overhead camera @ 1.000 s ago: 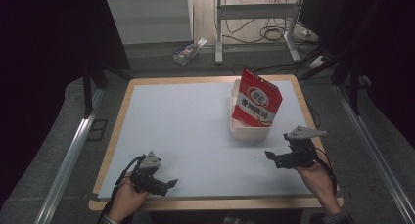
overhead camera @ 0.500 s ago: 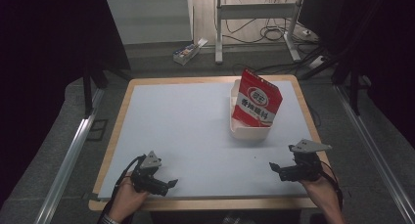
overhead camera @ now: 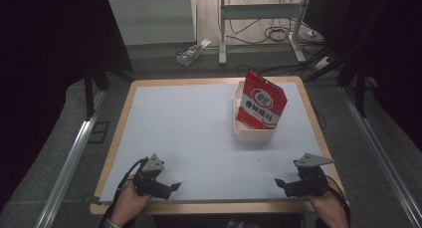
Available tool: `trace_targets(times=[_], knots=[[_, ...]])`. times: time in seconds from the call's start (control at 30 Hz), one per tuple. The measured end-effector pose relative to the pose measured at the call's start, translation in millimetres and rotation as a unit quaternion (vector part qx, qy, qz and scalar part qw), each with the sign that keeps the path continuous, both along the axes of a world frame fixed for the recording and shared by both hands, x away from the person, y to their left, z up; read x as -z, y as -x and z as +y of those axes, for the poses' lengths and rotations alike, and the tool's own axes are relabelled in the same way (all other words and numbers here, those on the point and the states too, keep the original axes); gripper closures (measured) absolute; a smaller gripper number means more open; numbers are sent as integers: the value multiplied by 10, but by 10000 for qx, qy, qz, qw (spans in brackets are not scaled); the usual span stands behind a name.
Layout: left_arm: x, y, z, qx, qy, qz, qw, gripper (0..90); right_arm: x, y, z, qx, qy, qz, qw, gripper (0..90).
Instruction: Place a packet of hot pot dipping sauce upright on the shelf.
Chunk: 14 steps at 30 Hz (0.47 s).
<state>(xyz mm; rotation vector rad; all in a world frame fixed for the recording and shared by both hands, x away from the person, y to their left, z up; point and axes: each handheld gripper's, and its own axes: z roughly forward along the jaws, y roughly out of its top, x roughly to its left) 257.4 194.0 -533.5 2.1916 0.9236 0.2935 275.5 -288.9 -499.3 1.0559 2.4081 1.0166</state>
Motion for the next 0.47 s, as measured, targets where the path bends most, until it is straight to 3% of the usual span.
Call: trace_targets(times=[0.1, 0.47], knots=[[0, 2, 1, 6, -1, -3, 10000, 9, 46, 27, -4, -13, 36, 134, 9999, 38], [0, 0, -11, 23, -27, -2, 10000, 10, 104, 49, 35, -123, 340, 215, 9991, 37]])
